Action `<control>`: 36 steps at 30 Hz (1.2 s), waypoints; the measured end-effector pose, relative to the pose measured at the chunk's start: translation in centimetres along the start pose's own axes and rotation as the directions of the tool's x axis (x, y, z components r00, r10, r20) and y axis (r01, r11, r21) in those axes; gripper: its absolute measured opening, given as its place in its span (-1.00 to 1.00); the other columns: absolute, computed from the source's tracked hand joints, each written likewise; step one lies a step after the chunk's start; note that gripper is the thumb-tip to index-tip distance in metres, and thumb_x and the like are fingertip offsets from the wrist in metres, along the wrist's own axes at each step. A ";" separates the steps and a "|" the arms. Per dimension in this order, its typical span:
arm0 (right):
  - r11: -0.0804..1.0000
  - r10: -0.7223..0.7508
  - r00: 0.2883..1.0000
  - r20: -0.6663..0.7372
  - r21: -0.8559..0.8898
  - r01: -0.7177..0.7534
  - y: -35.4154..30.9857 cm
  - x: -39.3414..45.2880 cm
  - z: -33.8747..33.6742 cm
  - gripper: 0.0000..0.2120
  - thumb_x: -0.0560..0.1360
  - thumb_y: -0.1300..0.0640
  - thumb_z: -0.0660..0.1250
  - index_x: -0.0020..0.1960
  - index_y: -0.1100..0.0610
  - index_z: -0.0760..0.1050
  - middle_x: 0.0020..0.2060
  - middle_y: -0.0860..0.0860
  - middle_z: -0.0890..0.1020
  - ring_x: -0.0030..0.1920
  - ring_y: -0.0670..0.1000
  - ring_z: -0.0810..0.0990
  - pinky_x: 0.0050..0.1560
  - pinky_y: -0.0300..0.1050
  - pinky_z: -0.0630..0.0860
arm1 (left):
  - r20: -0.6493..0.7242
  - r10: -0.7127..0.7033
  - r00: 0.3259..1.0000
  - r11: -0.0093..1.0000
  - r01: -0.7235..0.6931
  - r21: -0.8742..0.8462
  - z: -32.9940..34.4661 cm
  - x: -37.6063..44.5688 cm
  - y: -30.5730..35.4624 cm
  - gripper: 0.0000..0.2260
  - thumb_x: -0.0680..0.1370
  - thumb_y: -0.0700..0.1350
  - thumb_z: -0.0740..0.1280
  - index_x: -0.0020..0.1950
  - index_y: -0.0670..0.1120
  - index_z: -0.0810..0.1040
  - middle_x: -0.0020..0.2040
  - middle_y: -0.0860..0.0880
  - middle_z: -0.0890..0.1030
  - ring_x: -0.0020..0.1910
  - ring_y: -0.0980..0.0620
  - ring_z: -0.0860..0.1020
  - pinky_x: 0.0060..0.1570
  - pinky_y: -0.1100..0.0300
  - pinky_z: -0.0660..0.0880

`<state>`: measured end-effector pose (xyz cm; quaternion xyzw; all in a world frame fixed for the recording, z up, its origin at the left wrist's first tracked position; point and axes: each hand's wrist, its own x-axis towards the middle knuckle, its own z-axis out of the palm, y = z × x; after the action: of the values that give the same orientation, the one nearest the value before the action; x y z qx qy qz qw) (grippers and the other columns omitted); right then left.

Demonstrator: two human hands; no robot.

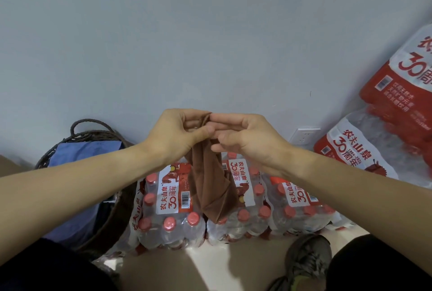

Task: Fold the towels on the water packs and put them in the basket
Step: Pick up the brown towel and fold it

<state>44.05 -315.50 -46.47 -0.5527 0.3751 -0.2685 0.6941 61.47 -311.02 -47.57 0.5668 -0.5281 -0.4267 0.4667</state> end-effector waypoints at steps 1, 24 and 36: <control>1.000 0.004 1.000 0.021 0.017 -0.004 -0.2 0.0 -0.1 -0.55 0.47 0.53 0.27 0.29 0.22 0.53 0.09 0.10 0.69 0.04 -0.01 0.69 0.01 -0.09 0.65 | -0.016 -0.006 1.000 1.000 0.006 0.004 -0.2 0.1 -0.1 -0.75 0.49 -0.21 0.44 0.16 -0.12 0.63 -0.08 0.02 0.73 -0.04 0.09 0.69 -0.03 0.31 0.59; 0.798 -0.032 0.944 0.328 -0.560 0.222 -0.7 0.3 -1.8 -0.77 0.47 0.26 0.47 0.11 0.22 0.57 0.00 0.03 0.72 0.03 -0.03 0.69 0.13 -0.11 0.60 | -0.331 0.365 0.870 0.923 -0.292 0.252 -3.2 0.6 3.5 -0.91 0.60 -0.16 0.32 -0.01 -0.10 0.63 -0.18 0.10 0.67 -0.21 0.27 0.62 -0.18 0.42 0.49; 0.667 0.300 0.953 0.045 -0.724 -0.176 0.9 1.2 -8.7 -0.84 0.50 0.26 0.44 0.03 0.32 0.59 -0.17 0.23 0.69 -0.25 0.04 0.64 -0.16 -0.10 0.62 | -0.350 0.248 0.903 0.931 -0.121 0.346 -8.2 2.0 -0.6 -0.89 0.59 -0.14 0.35 -0.07 0.05 0.64 -0.21 0.08 0.70 -0.22 0.17 0.65 -0.13 0.24 0.57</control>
<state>37.57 -321.11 -48.56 -0.7433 0.4615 0.0362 0.4829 69.74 -312.37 -46.46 0.6539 -0.5383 -0.1693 0.5039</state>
